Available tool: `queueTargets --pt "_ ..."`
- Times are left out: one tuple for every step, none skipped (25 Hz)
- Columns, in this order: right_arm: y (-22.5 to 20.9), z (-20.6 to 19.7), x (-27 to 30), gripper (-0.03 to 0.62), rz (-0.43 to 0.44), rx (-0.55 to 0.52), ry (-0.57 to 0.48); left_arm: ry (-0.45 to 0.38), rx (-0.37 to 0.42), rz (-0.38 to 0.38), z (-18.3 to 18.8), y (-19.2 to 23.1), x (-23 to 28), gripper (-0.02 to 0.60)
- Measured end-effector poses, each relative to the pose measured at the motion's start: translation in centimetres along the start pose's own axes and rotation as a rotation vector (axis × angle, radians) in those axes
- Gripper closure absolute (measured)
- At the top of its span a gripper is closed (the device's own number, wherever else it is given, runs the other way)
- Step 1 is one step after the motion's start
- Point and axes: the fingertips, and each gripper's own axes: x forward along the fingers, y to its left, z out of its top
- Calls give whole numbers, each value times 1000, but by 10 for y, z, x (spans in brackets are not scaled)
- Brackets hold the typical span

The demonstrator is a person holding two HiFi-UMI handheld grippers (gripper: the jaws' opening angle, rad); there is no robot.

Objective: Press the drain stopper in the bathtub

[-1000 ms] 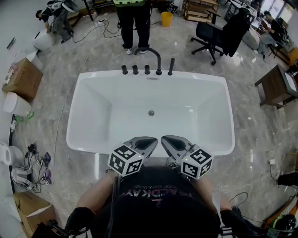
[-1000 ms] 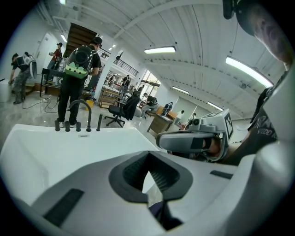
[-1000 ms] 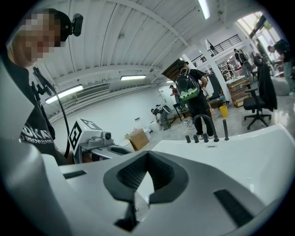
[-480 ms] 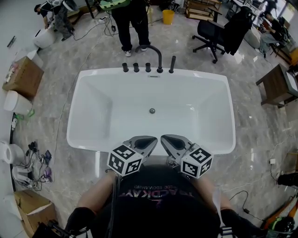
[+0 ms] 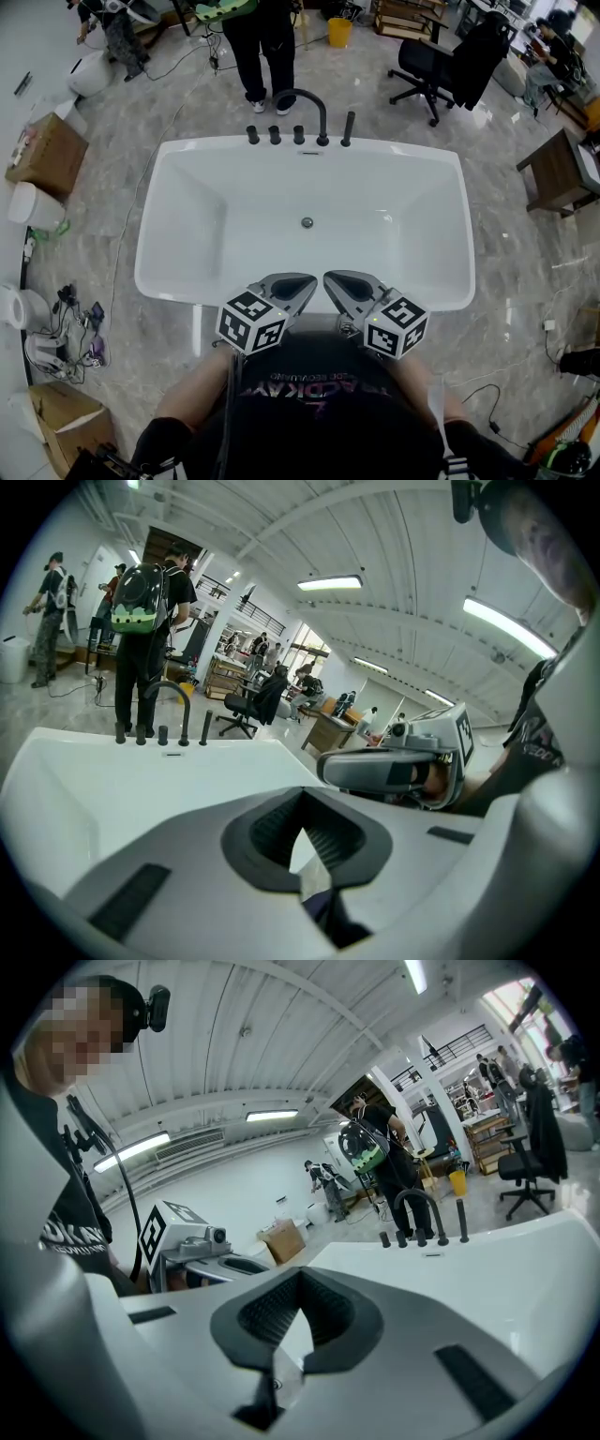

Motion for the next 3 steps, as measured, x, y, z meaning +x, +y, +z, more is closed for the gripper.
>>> queueTargets --pt "0 0 0 585 0 0 1 0 0 0 0 0 0 575" --pt "-1 1 0 585 0 0 1 0 0 0 1 0 1 575" --pt "-1 1 0 585 0 0 2 0 0 0 2 0 1 575"
